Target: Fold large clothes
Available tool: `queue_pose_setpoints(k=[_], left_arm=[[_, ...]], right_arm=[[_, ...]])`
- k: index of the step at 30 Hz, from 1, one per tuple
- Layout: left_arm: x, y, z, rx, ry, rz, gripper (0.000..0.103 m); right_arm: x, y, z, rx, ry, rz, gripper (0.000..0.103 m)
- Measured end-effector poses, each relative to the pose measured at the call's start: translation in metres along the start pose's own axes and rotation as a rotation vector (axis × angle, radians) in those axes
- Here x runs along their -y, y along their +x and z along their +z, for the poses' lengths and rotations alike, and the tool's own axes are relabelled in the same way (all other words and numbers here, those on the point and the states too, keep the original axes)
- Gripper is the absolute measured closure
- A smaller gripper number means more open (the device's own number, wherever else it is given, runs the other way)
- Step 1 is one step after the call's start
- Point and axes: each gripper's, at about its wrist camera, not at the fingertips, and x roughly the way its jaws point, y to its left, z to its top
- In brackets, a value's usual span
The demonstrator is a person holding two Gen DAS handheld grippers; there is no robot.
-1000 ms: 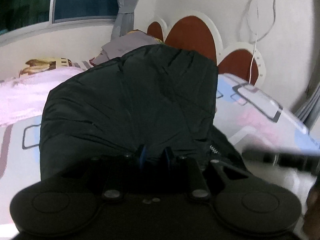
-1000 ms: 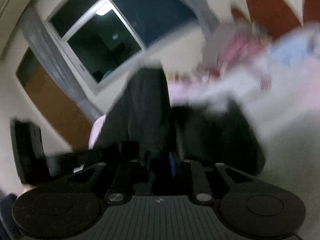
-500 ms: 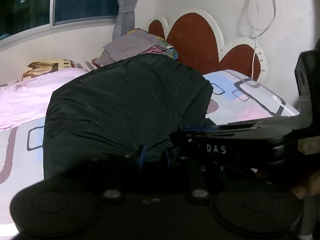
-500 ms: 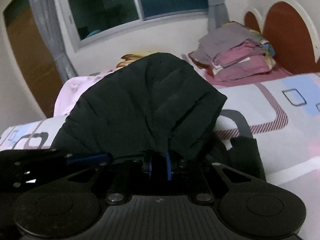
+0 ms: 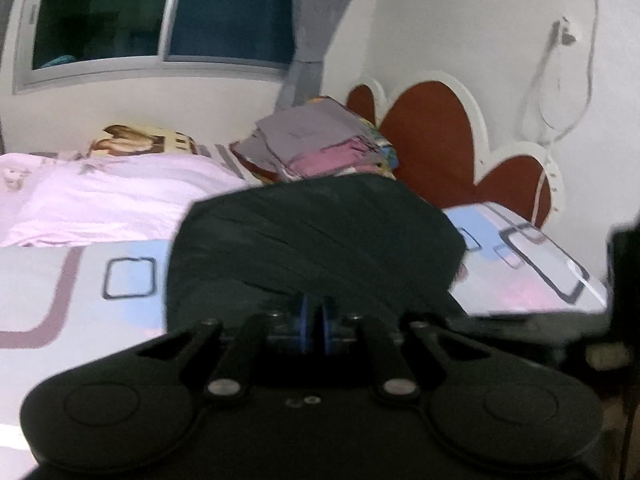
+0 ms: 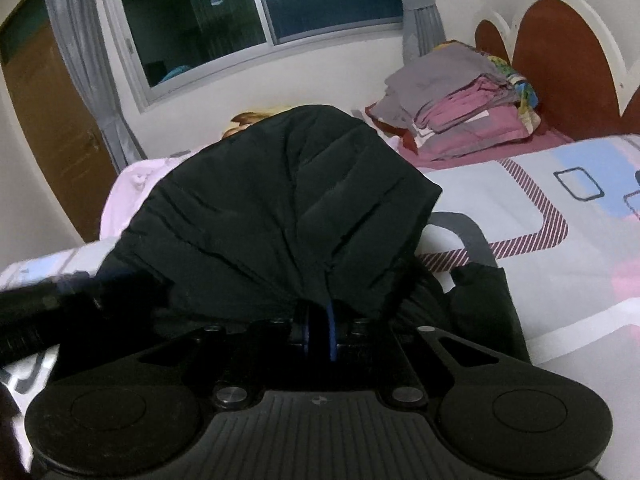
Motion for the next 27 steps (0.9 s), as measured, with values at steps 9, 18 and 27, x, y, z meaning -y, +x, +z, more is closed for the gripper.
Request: queue_pose_setpoints(k=[9,18,27], left_arm=[[-0.013,0.056,0.026,-0.122,0.052,0.089,0.099],[-0.005,0.060,0.024,-0.163,0.066,0.116,0.102],[-0.007,0.094,0.001,-0.107,-0.038,0.086,0.102]], right_arm=[[-0.009,-0.016,0.017,0.062,-0.036,-0.041,0.096],[-0.038,0.044,0.044,-0.026,-0.135,-0.067,0.096],[0.013,0.075,-0.014,0.129,0.070,-0.002,0.103]])
